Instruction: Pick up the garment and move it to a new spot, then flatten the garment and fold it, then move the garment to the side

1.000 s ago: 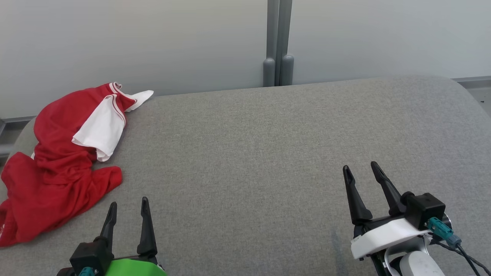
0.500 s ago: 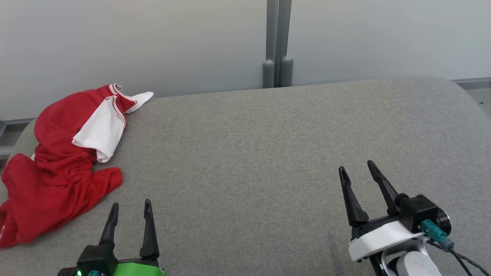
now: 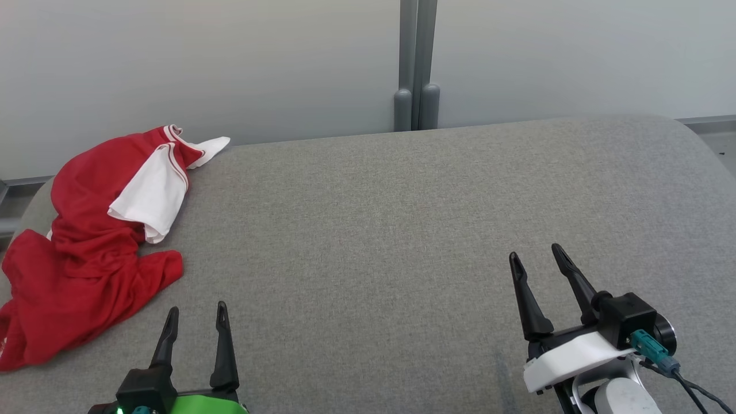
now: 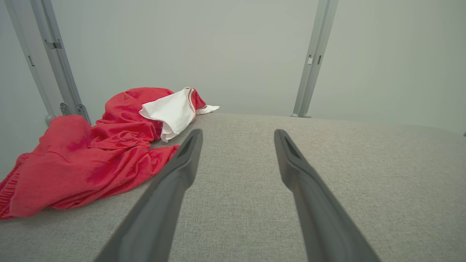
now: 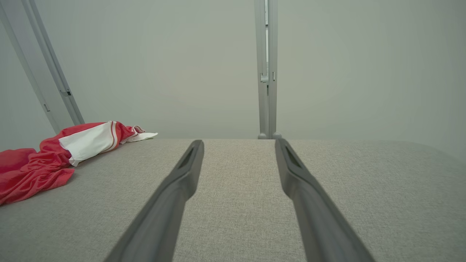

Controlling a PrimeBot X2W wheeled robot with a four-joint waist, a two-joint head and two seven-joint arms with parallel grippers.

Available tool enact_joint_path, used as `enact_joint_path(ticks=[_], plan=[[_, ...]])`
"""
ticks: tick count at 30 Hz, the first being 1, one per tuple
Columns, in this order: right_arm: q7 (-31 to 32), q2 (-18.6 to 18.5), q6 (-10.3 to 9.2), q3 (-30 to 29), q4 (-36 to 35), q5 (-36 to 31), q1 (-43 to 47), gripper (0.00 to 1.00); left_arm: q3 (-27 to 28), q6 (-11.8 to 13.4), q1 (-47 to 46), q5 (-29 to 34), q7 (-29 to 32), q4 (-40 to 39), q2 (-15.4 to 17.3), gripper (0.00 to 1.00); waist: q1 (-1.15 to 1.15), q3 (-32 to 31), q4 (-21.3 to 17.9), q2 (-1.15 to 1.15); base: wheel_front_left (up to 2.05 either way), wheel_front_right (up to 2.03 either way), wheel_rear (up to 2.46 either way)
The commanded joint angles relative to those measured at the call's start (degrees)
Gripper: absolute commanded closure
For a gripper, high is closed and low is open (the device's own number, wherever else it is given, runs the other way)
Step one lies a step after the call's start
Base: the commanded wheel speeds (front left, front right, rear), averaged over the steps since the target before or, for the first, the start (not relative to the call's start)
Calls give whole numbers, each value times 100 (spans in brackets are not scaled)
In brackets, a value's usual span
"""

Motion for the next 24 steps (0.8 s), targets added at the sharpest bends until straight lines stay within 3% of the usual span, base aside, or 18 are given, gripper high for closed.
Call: enact_joint_path(ticks=[1,24], plan=[[-21,-28,2,-11,16,43,-51,0,5,8,50,-33,-17,5,9,0,0,1,0,0,0,0,0],[-21,-26,2,-90,-46,-4,-26,0,-54,25,-18,-13,-17,37,63,0,0,39,197,0,0,0,0]])
